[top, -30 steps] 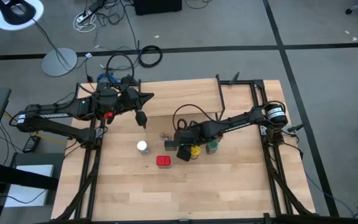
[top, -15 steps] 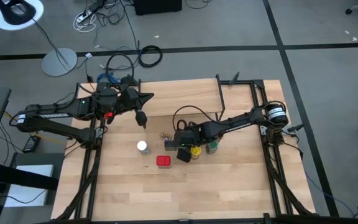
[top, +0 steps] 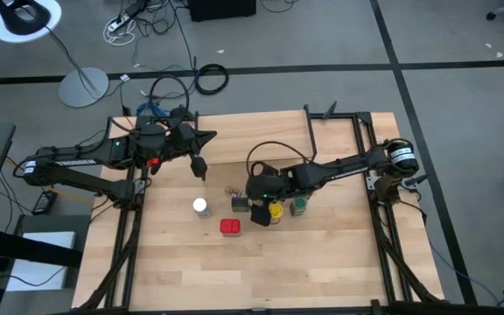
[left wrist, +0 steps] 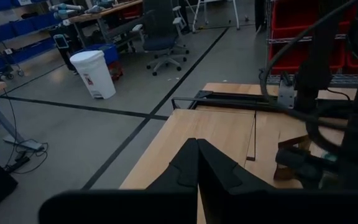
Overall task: Shelf spices
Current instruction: Put the orange seasoning bottle on the shelf
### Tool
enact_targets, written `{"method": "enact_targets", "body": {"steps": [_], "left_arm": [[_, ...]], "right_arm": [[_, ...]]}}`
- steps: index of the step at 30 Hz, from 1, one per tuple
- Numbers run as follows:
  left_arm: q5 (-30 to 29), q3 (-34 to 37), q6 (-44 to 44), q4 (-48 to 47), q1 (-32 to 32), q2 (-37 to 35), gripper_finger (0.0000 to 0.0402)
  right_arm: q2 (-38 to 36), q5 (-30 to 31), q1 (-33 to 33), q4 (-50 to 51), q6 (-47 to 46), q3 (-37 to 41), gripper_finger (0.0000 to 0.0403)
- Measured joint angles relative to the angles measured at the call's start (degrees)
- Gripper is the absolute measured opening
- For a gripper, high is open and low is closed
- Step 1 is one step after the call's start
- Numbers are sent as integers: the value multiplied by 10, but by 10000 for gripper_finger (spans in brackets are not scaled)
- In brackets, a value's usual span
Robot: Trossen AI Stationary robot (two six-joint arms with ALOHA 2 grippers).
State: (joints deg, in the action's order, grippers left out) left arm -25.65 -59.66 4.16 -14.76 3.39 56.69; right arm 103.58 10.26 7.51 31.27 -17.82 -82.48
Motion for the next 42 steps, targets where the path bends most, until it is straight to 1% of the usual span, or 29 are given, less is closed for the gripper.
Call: {"method": "enact_targets", "body": {"steps": [3, 8, 16, 19, 26, 28, 30, 32, 34, 36, 39, 42], "left_arm": [[0, 0, 0, 2, 0, 0, 5], [0, 0, 0, 3, 0, 0, 5], [0, 0, -3, 6, 0, 0, 5], [0, 0, -3, 14, 0, 0, 5], [2, 0, -4, 16, 0, 0, 5], [33, 0, -8, 12, 0, 0, 5], [86, 0, -12, 4, 0, 1, 8], [115, 0, -15, -7, -4, 11, 19], [116, 0, -14, -46, -11, 22, 42], [116, 0, -14, -77, -17, 41, 74], [116, 0, -13, -126, -28, 80, 132], [116, 0, 4, -140, -42, 126, 187]], "right_arm": [[-9, -7, 0, -28, 40, 0, 302], [-9, -44, 0, -77, 107, -1, 287], [-8, -52, -15, -82, 154, -1, 258], [-7, -74, -16, -92, 165, -1, 256], [-6, -75, -7, -117, 180, -1, 267], [-6, -73, -4, -121, 182, -1, 269], [-12, -65, 1, -119, 192, 0, 269], [-27, -50, 6, -122, 210, 0, 268], [-48, -27, 11, -128, 230, 0, 266], [-70, -2, 15, -130, 250, 0, 264], [-117, 33, 20, -136, 277, 0, 261], [-171, 61, 25, -140, 289, 0, 258]]}}
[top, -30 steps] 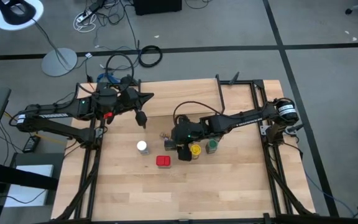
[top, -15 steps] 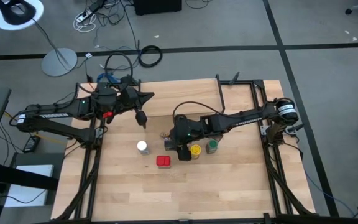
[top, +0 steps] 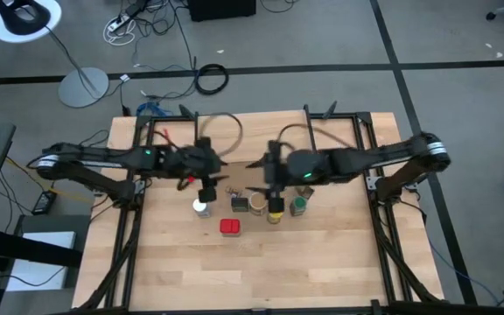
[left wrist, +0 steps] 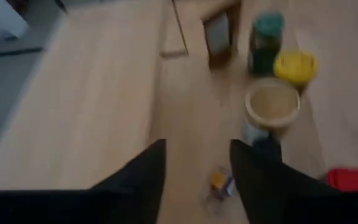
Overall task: Shelf spices
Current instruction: Put the orange seasoning bottle on the shelf
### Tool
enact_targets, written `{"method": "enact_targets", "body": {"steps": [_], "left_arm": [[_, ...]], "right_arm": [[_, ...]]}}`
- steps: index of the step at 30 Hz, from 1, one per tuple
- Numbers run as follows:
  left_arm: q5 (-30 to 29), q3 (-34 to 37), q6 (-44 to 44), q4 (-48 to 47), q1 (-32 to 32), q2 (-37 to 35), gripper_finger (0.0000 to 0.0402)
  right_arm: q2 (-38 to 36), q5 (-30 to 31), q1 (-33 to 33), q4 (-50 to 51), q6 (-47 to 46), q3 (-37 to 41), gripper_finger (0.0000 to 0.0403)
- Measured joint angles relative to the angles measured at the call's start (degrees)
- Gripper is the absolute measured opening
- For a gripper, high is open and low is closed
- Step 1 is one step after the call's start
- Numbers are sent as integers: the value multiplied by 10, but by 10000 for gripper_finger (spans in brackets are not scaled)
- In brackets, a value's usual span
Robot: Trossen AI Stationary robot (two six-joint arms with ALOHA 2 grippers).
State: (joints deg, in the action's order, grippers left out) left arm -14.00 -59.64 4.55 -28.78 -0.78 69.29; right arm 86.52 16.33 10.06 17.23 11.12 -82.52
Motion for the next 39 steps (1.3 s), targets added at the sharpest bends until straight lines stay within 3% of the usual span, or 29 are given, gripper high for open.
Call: {"method": "enact_targets", "body": {"steps": [3, 6, 13, 20, 27, 39], "left_arm": [[32, 0, 30, 0, -15, 41, 227], [48, 0, 47, 1, -29, 76, 241], [60, 0, 63, -6, -39, 125, 228], [16, 0, 72, -97, -38, 169, 224], [31, 0, 96, -70, -39, 224, 224], [-20, -1, 131, -30, -34, 285, 224]], "right_arm": [[-46, 6, 2, 4, -4, 0, 255], [-81, 9, 8, 4, -9, 0, 253], [-112, 16, 26, 15, -4, 0, 249], [-107, 36, 32, 32, -4, 0, 247], [-100, 37, 31, 31, -6, 0, 247], [-97, 38, 31, 36, -11, 0, 243]]}}
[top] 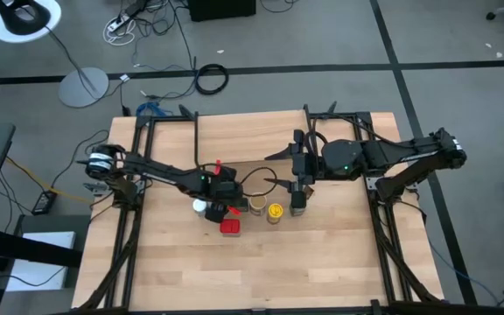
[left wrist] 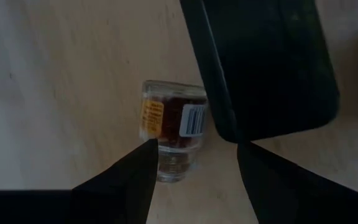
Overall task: Shelf spices
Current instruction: Put the orange seasoning bottle on the shelf
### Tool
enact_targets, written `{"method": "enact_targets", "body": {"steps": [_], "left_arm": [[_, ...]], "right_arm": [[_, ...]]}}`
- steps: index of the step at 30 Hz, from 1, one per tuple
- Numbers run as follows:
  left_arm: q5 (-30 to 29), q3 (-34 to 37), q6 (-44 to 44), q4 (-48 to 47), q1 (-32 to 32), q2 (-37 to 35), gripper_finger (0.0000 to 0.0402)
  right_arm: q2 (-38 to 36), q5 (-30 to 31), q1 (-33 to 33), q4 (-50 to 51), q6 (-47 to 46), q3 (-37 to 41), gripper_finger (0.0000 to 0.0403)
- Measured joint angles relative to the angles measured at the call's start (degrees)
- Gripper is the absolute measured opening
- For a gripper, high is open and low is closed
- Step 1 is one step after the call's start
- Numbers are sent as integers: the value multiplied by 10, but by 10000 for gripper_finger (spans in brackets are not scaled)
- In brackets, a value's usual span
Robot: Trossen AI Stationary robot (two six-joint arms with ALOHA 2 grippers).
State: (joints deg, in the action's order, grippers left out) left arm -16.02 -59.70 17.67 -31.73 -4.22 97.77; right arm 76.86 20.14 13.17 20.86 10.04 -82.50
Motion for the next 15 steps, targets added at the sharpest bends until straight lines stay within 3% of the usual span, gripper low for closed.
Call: {"method": "enact_targets", "body": {"steps": [15], "left_arm": [[-8, -1, 0, 11, 40, 13, 224]], "right_arm": [[0, -1, 0, 0, -4, 0, 242]]}}
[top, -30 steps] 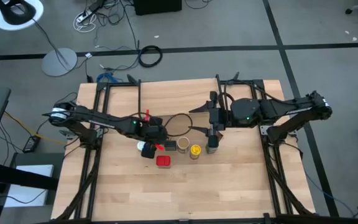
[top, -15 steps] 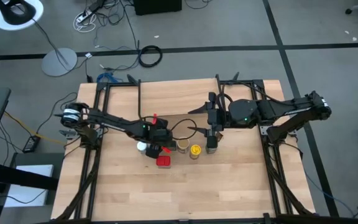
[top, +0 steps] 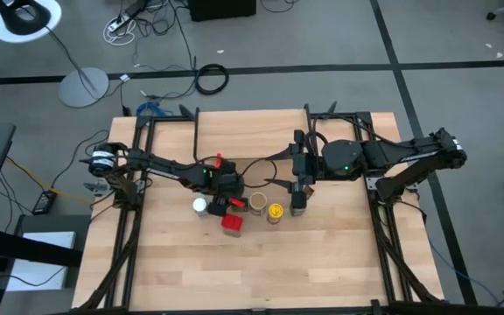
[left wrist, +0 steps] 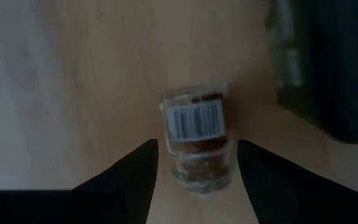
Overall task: Shelf spices
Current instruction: Put the orange seasoning bottle on the shelf
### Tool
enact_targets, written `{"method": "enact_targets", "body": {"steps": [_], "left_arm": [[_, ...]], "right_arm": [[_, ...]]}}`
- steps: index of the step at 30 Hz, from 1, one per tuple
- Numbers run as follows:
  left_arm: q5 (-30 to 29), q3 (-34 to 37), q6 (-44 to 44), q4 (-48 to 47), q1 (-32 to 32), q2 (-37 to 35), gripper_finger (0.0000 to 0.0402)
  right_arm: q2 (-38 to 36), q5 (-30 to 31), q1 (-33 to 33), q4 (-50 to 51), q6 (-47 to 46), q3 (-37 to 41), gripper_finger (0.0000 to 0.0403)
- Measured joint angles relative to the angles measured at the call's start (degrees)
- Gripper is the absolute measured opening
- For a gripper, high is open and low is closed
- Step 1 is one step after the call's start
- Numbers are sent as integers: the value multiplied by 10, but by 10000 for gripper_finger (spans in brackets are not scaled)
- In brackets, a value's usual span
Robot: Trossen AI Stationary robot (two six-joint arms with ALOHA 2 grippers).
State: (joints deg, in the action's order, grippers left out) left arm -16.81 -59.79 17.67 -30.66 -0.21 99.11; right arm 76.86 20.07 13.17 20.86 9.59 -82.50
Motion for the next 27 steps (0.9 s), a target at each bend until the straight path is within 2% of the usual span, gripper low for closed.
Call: {"method": "enact_targets", "body": {"steps": [18, 27], "left_arm": [[53, 1, -25, -17, 16, 35, 222], [79, 2, -53, -2, 17, 32, 194]], "right_arm": [[0, -1, 0, 2, -9, 0, 242], [0, 0, 0, 2, -9, 0, 242]]}}
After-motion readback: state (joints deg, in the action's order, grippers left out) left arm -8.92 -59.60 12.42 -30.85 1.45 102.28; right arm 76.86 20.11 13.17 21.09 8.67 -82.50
